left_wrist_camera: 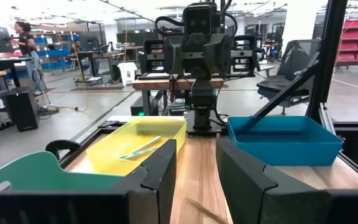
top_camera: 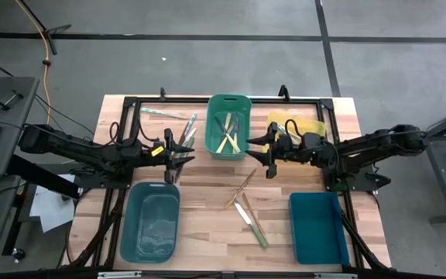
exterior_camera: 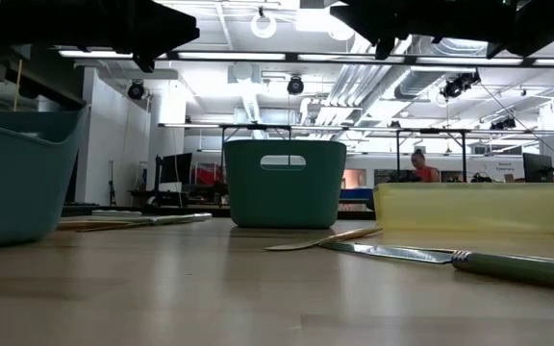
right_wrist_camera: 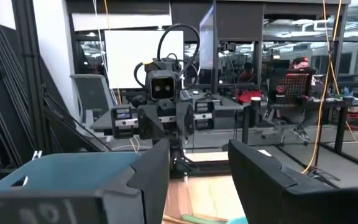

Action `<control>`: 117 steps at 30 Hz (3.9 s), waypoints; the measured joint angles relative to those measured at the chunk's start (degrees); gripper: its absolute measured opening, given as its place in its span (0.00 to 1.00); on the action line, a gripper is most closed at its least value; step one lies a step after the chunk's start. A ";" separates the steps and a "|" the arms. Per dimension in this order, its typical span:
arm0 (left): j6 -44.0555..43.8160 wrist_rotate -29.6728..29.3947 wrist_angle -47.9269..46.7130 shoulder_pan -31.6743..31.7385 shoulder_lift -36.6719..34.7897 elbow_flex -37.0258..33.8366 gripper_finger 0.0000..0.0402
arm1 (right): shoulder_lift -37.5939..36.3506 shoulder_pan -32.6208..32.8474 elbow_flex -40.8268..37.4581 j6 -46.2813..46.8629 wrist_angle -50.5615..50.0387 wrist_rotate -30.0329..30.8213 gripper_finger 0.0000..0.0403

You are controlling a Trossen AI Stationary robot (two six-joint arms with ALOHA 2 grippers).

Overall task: Sort silverware by color (type)
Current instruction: Put the blue patterned knife into the yellow bin

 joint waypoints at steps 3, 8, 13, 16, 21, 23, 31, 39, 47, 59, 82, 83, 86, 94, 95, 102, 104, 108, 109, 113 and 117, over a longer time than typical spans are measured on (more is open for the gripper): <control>0.00 0.00 0.00 0.00 0.00 0.00 0.27 | 0.00 0.02 0.00 0.96 -0.89 0.12 0.40; 0.03 0.00 0.02 0.00 0.00 0.00 0.27 | 0.00 0.00 0.00 1.14 -2.63 0.21 0.40; 0.08 0.00 0.02 0.00 0.00 0.00 0.27 | 0.00 0.00 0.00 1.16 -3.07 0.19 0.40; 0.22 0.00 0.02 0.00 0.00 0.00 0.27 | 0.00 0.00 0.00 1.16 -3.09 0.19 0.40; 0.59 0.00 0.01 0.00 0.00 0.00 0.27 | 0.00 0.00 0.00 1.18 -3.09 0.17 0.40; 0.62 0.00 0.01 0.00 0.00 0.00 0.27 | 0.00 0.00 0.00 1.17 -3.09 0.17 0.40; 0.63 0.00 0.01 0.00 0.00 0.00 0.27 | 0.00 0.00 0.00 1.08 -3.15 0.14 0.40; 0.63 0.00 0.02 0.00 0.00 0.00 0.27 | 0.00 0.00 0.00 1.18 -4.18 0.12 0.40; 0.66 -2.75 -0.20 0.00 0.00 0.00 0.27 | 0.00 0.00 0.00 1.14 -4.32 0.12 0.40; -7.27 -23.41 -7.59 0.96 1.66 0.00 0.27 | 0.00 0.00 0.00 1.23 -4.39 1.72 0.40; -22.99 -14.65 -24.98 29.18 28.31 6.09 0.27 | 0.02 -0.03 0.00 6.58 -8.77 4.86 0.40; -22.98 -14.18 -24.98 29.61 29.45 6.58 0.27 | 0.02 -0.03 0.00 6.59 -8.98 4.86 0.40; -23.02 -14.07 -24.88 30.38 32.18 7.58 0.27 | 0.02 -0.03 0.00 6.58 -8.96 4.86 0.40; -23.01 -14.23 -22.02 30.56 37.56 7.98 0.27 | 0.02 -0.03 0.00 6.60 -9.12 4.86 0.40; -23.01 -14.25 -21.99 30.75 37.92 7.98 0.27 | 0.02 -0.03 0.00 6.60 -9.11 4.86 0.40; -23.02 -14.69 -23.46 32.76 38.21 8.15 0.27 | 0.02 -0.03 0.00 7.17 -9.13 4.86 0.40; -23.01 -14.82 -24.23 33.21 38.21 8.16 0.27 | 0.02 -0.03 0.00 7.21 -9.13 4.86 0.40; -22.86 -15.13 -24.59 33.46 37.62 8.09 0.27 | 0.02 -0.03 0.00 7.20 -9.13 4.86 0.40; -22.84 -14.98 -24.21 33.46 37.62 8.04 0.27 | 0.02 -0.03 0.00 7.21 -9.13 4.86 0.40; -23.29 -9.46 -23.90 33.31 37.73 7.89 0.27 | 0.02 -0.03 0.00 7.21 -9.15 4.86 0.40; -23.26 -5.13 -22.58 33.33 37.69 7.91 0.27 | 0.02 -0.03 0.00 7.21 -9.13 4.86 0.40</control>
